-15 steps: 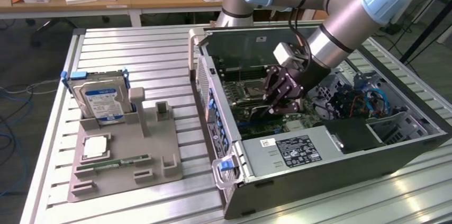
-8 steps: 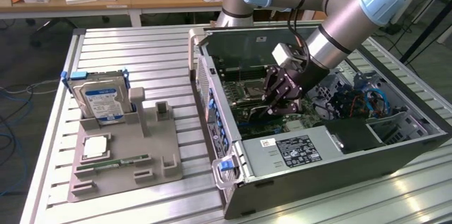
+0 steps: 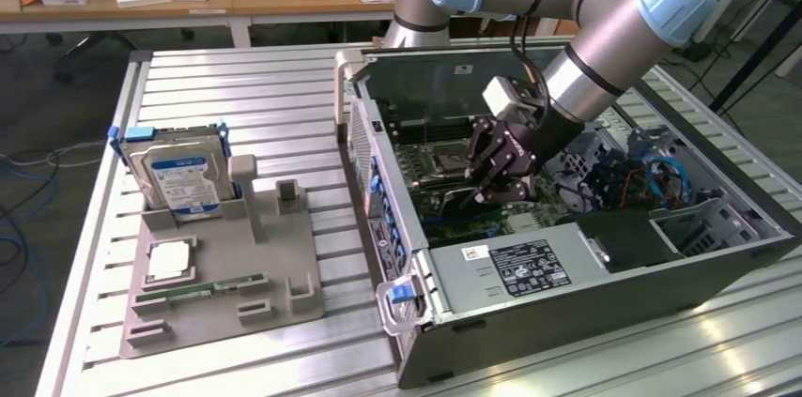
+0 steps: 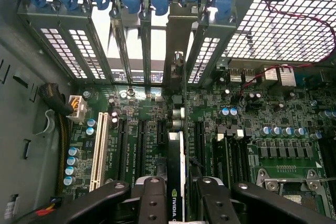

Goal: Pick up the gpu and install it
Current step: 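Insert the gpu into the slot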

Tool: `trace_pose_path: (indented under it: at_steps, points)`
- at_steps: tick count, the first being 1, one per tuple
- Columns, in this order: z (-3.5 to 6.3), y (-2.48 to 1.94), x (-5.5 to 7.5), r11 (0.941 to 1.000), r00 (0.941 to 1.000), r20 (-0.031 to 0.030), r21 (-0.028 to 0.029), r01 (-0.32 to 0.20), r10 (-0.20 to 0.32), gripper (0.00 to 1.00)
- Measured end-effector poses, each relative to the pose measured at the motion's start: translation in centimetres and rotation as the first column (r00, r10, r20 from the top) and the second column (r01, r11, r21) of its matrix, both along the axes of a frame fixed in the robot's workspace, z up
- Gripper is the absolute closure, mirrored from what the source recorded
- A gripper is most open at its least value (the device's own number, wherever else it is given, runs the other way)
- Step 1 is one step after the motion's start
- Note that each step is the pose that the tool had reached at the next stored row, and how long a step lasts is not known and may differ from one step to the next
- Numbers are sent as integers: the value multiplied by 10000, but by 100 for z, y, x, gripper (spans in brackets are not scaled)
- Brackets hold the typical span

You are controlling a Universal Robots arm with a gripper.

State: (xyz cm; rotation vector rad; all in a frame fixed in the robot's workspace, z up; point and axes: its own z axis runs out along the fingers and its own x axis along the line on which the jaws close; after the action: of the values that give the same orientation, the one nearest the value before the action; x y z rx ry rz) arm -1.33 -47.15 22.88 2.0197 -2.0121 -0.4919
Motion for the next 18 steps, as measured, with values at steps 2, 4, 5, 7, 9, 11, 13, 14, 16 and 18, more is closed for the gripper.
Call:
trace_pose_path:
  at_steps: [2,4,5,7,9,11,13,14,16,18]
  points:
    - [0,0,0,10000,10000,0,0,0,0,74]
    - [0,0,0,10000,10000,0,0,0,0,74]
    - [0,0,0,10000,10000,0,0,0,0,74]
    - [-8,21,0,10000,10000,14,21,3,-3,74]
    - [-9,25,0,10000,10000,6,20,0,0,74]
    - [-2,23,0,10000,10000,-1,0,-1,1,74]
    - [-10,23,-2,10000,10000,1,0,-1,1,74]
    - [-15,23,-2,10000,10000,1,0,-2,2,74]
    - [-16,23,-3,10000,10000,0,-2,0,0,74]
    - [-17,23,-3,10000,10000,-1,-1,0,0,74]
